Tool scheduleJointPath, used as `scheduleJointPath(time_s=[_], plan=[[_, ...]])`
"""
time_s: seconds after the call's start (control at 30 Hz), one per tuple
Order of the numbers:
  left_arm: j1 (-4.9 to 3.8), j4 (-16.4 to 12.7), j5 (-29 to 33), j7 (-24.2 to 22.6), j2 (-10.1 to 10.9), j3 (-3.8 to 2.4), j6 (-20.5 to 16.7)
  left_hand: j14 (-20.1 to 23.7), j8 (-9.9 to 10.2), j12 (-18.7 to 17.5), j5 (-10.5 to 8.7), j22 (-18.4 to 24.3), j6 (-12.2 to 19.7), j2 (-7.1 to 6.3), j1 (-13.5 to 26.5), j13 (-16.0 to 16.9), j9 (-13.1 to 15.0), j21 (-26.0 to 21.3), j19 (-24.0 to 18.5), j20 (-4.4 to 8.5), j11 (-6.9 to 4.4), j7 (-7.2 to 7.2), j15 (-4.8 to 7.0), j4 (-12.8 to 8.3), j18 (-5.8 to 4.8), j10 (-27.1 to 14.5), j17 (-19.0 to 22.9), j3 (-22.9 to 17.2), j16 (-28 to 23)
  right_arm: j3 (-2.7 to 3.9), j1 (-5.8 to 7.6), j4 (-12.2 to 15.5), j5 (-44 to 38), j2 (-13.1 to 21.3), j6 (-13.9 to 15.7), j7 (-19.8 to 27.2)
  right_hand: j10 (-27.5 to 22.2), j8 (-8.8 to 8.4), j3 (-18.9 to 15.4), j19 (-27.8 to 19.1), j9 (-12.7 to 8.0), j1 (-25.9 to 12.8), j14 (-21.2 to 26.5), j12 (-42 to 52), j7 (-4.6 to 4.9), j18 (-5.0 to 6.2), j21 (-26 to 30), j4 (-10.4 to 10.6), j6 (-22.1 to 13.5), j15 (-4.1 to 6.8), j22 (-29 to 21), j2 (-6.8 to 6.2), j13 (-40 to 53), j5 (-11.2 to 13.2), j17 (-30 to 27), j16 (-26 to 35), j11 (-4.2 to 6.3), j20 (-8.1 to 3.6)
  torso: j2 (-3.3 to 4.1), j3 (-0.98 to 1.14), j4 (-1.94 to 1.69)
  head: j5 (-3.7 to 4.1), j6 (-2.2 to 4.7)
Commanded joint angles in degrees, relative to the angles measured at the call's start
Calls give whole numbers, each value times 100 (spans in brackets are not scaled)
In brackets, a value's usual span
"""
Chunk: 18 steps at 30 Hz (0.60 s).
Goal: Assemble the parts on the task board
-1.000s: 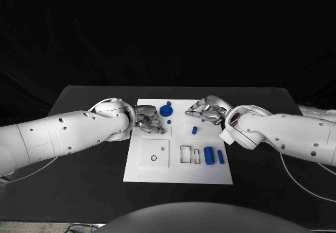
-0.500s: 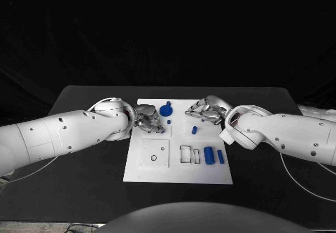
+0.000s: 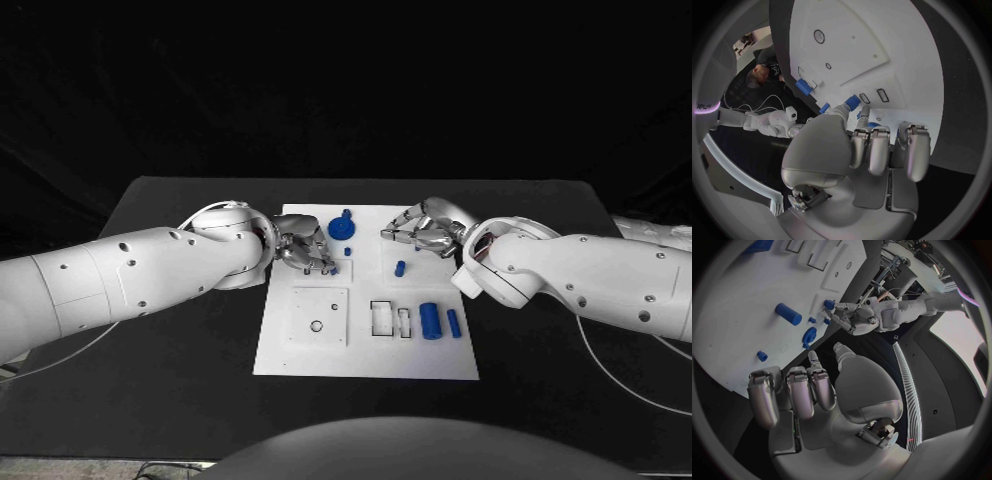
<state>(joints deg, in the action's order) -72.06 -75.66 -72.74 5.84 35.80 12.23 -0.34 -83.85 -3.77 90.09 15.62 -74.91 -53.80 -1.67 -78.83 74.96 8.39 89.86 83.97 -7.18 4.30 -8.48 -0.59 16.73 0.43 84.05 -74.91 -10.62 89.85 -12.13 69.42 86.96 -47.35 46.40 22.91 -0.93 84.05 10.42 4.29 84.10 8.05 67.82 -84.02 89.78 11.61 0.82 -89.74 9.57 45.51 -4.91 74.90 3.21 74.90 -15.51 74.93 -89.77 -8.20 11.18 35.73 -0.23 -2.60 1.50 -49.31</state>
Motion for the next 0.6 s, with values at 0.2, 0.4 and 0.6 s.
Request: scheduleJointPath(time_s=[0.2,0.4,0.6], plan=[[12,18,-46,-134,17,10,-167,-615,1,-9,-8,-1509,40,-36,37,1504,-3,14,603,-27,53,-10,-44,8,-43,595,-1509,35,15,1,-4,-3,-55,-10,-96,-10,595,21,-1,590,10,-34,-598,22,70,-82,-26,35,39,-43,1510,42,1510,-36,1507,-23,-27,34,1,0,-1,3,-7],[12,31,2,-279,45,10,-326,-615,-25,-9,-8,-1509,46,-91,227,1504,-33,14,603,-51,76,-28,-73,13,-43,595,-1509,143,15,1,-5,-6,-56,-10,-94,-11,595,21,-1,590,10,-34,-598,22,70,-82,-26,35,39,-43,1510,42,1510,-36,1507,-23,-27,34,0,-4,-2,13,-7],[12,47,197,-401,64,10,-504,-615,-47,-9,191,-1509,51,-144,468,1504,-66,14,603,-71,79,-30,-83,10,-43,595,-1509,337,15,1,-5,-6,-58,-13,-93,-12,595,21,-1,590,10,-34,-598,22,70,-82,-26,35,39,-43,1510,42,1510,-36,1507,-23,-27,34,1,-1,-1,5,-11]])
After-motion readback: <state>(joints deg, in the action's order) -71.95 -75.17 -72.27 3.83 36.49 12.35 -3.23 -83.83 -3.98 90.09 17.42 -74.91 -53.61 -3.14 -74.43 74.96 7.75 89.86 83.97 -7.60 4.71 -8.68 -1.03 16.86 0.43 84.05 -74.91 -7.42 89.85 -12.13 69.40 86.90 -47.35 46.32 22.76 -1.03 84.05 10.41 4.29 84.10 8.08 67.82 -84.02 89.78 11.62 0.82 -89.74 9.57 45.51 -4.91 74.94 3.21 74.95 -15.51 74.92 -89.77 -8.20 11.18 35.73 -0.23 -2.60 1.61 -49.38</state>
